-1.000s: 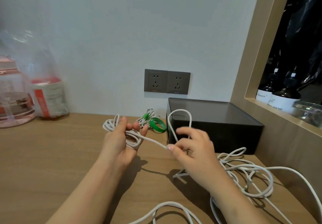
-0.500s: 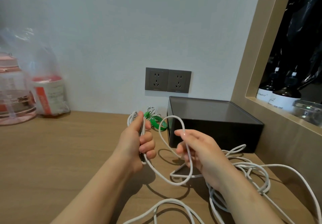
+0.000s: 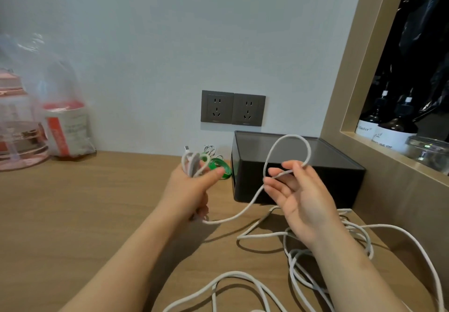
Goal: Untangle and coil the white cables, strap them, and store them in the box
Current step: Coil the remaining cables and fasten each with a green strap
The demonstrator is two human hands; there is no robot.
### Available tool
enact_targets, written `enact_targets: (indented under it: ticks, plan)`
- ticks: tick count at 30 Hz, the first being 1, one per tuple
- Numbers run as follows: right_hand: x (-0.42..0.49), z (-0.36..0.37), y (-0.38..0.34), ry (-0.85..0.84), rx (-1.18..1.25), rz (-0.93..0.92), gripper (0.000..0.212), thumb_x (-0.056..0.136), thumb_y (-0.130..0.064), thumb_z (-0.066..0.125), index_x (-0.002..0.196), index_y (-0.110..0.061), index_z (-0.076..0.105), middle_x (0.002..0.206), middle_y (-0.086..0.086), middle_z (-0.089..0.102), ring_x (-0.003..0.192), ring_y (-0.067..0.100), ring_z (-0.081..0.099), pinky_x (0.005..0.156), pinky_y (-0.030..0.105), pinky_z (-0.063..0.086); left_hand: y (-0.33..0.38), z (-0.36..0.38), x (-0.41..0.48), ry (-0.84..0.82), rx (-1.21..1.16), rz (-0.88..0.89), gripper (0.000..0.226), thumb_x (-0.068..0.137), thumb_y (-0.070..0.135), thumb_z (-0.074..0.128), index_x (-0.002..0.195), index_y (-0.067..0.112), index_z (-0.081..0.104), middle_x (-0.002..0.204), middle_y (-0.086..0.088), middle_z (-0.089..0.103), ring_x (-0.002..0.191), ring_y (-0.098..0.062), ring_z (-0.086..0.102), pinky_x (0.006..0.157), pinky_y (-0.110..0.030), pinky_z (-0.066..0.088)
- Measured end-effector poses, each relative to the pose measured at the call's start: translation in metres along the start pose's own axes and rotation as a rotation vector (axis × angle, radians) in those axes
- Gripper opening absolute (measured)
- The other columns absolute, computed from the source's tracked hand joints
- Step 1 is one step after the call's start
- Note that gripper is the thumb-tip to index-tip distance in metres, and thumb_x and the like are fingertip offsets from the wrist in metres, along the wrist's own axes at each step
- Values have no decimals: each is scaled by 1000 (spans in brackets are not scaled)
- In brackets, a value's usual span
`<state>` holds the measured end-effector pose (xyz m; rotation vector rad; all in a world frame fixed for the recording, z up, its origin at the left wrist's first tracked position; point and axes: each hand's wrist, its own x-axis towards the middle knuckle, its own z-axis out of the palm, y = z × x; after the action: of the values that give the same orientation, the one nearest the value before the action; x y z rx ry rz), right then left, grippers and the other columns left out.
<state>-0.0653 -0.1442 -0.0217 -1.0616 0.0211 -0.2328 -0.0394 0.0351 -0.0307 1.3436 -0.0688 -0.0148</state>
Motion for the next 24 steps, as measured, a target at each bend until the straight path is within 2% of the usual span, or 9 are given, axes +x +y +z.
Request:
enact_targets:
  ticks: [2, 4, 6, 9, 12, 14, 16, 21, 24]
  plan:
    - [-2, 3, 2, -85, -71, -24, 26, 99, -21, 36, 88, -12, 58, 85, 10, 71, 80, 23, 70, 75, 34, 53, -6, 6, 0, 101, 313, 176, 24, 82, 23, 70, 84, 16, 48, 53, 3, 44, 37, -9, 38, 39, -22, 35]
    - [-3, 5, 2, -114, -130, -62, 29, 100, -22, 33, 85, -14, 57, 89, 7, 73, 82, 21, 66, 78, 32, 49, -5, 9, -5, 74, 484, 283, 26, 78, 28, 73, 81, 27, 48, 64, 7, 51, 48, -6, 45, 46, -20, 38]
    - [-2, 4, 0, -105, -85, -76, 28, 99, -22, 33, 85, -13, 55, 87, 7, 73, 79, 19, 64, 76, 31, 50, -2, 13, -11, -16, 687, 335, 32, 73, 34, 76, 85, 32, 47, 75, 11, 55, 59, -2, 50, 49, -10, 40]
    - [-5, 5, -2, -132, -11, -38, 28, 99, -20, 34, 84, -11, 55, 83, 11, 73, 72, 19, 67, 69, 29, 55, -5, 20, -14, -122, 873, 354, 39, 71, 37, 78, 93, 29, 47, 82, 13, 55, 66, 0, 52, 53, -4, 40]
    - [-8, 7, 0, -143, 27, 0, 30, 100, -19, 33, 82, -9, 55, 82, 15, 72, 71, 21, 69, 64, 29, 58, -11, 23, -11, -145, 1067, 353, 23, 79, 37, 70, 86, 35, 49, 77, 16, 55, 67, 3, 50, 52, -6, 36]
    - [-9, 7, -1, -130, 74, 17, 30, 100, -19, 33, 81, -9, 54, 82, 16, 72, 71, 23, 70, 63, 29, 58, -10, 21, -8, -154, 1081, 314, 10, 88, 33, 61, 81, 34, 53, 76, 14, 57, 66, 1, 50, 52, -6, 35]
    - [-9, 7, -1, -126, 113, 33, 29, 100, -19, 33, 81, -10, 53, 83, 17, 72, 72, 23, 70, 62, 30, 58, -11, 20, -6, -185, 1037, 249, 12, 92, 32, 55, 80, 32, 56, 73, 13, 56, 65, -1, 51, 50, -8, 38]
    - [-8, 7, -2, -123, 149, 57, 27, 99, -16, 34, 81, -9, 52, 84, 17, 72, 73, 24, 71, 62, 30, 59, -10, 16, -9, -190, 670, 24, 14, 92, 26, 57, 80, 21, 62, 54, 5, 52, 46, -6, 47, 45, -16, 40]
    - [-5, 5, -1, -97, 107, 54, 25, 99, -14, 37, 83, -8, 55, 85, 16, 72, 76, 24, 71, 65, 31, 59, -6, 15, -10, -206, 612, 10, 18, 93, 30, 55, 77, 23, 60, 69, 4, 57, 65, -7, 53, 57, -16, 44]
